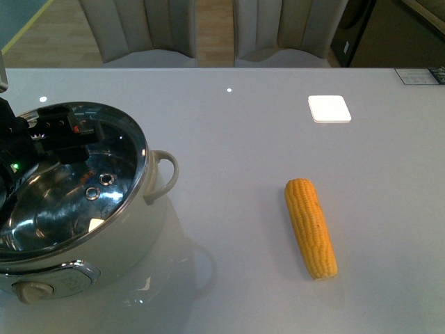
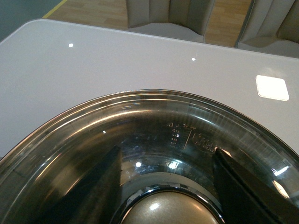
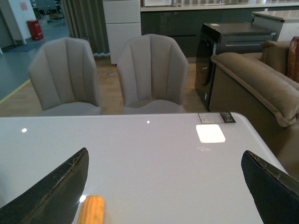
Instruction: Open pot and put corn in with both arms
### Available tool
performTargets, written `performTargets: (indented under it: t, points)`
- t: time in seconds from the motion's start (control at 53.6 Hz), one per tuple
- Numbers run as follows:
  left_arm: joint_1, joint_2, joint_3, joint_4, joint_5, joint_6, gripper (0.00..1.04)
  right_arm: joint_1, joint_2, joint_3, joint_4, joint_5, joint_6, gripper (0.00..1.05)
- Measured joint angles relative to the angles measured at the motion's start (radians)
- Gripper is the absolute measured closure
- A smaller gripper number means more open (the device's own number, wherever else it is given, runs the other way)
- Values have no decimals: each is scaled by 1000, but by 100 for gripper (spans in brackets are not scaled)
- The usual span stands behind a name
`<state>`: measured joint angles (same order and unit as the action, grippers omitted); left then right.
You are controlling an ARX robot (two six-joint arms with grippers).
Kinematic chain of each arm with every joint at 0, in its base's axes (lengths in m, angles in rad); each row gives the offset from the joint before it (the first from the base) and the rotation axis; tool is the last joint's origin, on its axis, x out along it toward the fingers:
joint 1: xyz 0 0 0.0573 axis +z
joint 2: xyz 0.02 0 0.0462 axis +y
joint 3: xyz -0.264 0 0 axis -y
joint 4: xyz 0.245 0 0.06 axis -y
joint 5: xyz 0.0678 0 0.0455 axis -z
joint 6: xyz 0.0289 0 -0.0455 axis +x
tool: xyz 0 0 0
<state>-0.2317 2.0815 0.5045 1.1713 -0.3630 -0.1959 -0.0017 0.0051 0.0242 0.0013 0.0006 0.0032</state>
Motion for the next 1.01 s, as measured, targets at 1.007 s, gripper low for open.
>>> performTargets:
  t: [1.007]
  points:
    - [26, -284, 76, -274, 2, 25, 64, 0, 0, 0, 0, 0, 0, 9]
